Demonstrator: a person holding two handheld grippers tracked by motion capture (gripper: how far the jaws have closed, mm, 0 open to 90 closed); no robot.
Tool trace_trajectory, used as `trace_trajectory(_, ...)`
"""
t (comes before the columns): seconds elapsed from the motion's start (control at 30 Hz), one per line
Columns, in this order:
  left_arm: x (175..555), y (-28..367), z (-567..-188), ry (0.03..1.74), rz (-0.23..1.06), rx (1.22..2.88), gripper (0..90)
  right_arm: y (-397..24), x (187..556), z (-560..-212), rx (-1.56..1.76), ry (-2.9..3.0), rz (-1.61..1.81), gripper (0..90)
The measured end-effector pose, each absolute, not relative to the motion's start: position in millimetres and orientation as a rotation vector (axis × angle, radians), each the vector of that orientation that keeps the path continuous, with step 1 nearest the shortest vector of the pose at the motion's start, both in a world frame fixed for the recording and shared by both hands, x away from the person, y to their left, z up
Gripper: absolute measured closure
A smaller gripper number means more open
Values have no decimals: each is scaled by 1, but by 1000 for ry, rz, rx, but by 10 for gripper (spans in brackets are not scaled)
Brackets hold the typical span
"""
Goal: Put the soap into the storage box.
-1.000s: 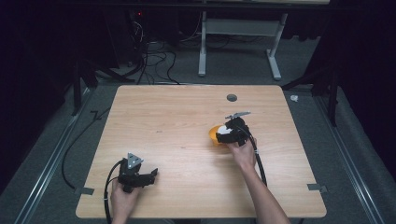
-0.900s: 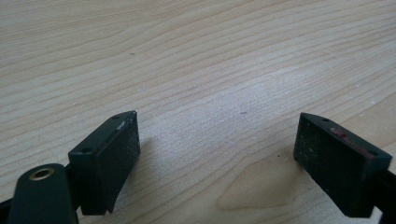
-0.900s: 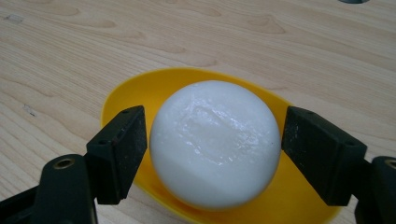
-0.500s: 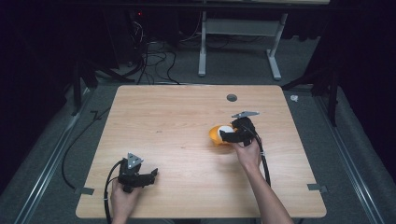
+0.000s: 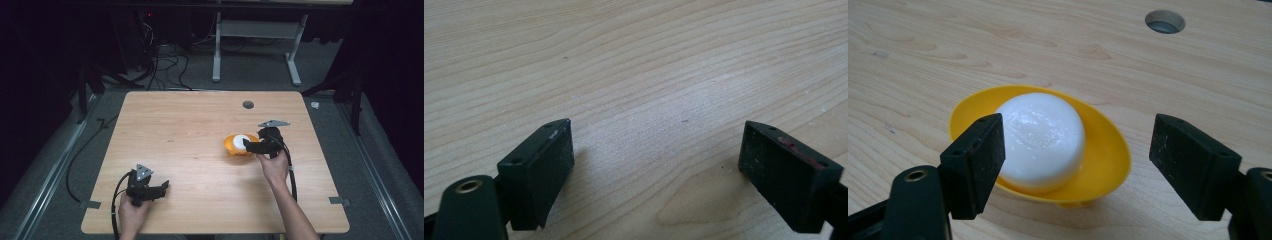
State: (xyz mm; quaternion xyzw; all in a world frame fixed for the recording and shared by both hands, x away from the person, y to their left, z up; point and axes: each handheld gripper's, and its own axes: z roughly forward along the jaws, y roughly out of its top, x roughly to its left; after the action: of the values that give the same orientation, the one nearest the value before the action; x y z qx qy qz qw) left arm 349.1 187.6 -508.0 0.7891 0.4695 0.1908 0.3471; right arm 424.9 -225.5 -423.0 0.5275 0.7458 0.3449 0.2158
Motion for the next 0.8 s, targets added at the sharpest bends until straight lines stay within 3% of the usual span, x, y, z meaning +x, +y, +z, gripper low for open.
trace_trajectory(0.8, 349, 188, -508, 1216, 497, 2049, 149, -257, 388, -411, 1454, 1983, 1023, 243)
